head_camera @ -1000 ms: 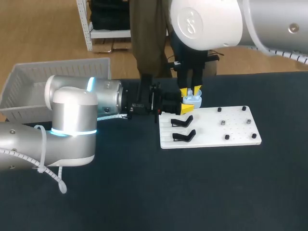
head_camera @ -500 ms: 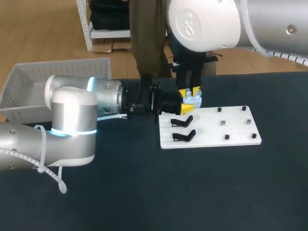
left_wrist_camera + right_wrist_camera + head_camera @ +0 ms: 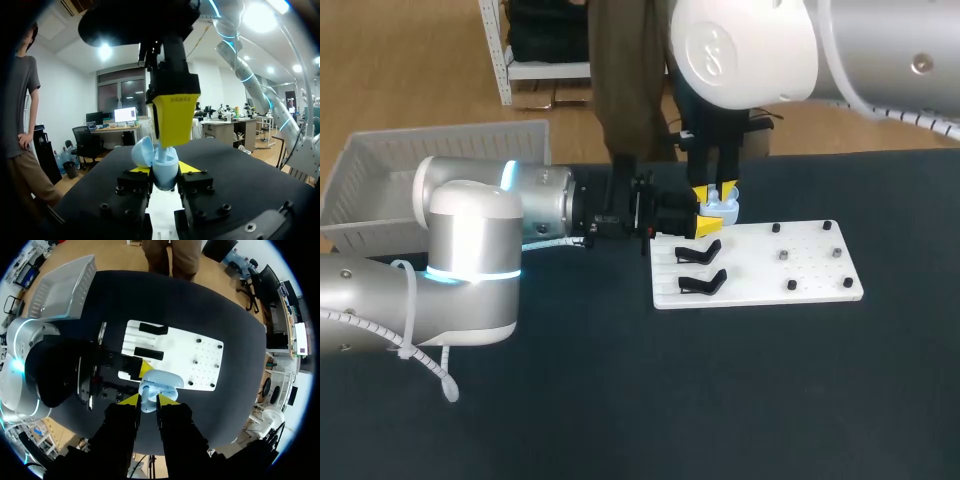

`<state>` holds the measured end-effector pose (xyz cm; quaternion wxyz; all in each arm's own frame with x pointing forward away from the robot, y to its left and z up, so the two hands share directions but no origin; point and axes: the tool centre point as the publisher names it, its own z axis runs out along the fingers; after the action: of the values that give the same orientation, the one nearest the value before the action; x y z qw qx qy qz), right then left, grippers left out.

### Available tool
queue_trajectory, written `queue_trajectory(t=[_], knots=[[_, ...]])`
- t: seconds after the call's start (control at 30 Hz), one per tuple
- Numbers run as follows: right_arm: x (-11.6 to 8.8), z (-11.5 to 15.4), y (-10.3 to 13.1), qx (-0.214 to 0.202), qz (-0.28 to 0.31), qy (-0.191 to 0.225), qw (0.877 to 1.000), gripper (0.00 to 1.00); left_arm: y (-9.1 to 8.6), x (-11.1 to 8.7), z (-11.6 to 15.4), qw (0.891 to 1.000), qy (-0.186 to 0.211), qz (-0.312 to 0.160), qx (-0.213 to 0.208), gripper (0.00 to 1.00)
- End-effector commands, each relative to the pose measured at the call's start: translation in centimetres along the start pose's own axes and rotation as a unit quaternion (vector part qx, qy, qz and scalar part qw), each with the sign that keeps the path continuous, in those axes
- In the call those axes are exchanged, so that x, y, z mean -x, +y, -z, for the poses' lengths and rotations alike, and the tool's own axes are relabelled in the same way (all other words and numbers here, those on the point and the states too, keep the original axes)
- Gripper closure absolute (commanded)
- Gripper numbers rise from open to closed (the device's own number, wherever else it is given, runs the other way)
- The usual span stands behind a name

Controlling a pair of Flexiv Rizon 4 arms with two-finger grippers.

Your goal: Pick up each earbud case from the left stands, insert the matching earbuds, close the lid, and place the case in the box.

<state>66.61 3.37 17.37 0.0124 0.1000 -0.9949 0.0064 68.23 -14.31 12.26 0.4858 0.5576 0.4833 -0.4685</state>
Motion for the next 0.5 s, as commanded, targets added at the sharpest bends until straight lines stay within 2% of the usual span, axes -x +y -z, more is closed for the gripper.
queue_trajectory(t=[0.03, 0.5], knots=[[0.14, -0.04, 0.06, -0.001, -0.001, 0.000, 1.000, 1.00, -0.13, -0.09, -0.03, 1.000, -0.002, -0.002, 0.003, 1.00], [0.20, -0.44, 0.21, -0.003, 0.003, 0.005, 1.000, 1.00, -0.13, -0.09, -0.03, 1.000, -0.002, -0.002, 0.003, 1.00]])
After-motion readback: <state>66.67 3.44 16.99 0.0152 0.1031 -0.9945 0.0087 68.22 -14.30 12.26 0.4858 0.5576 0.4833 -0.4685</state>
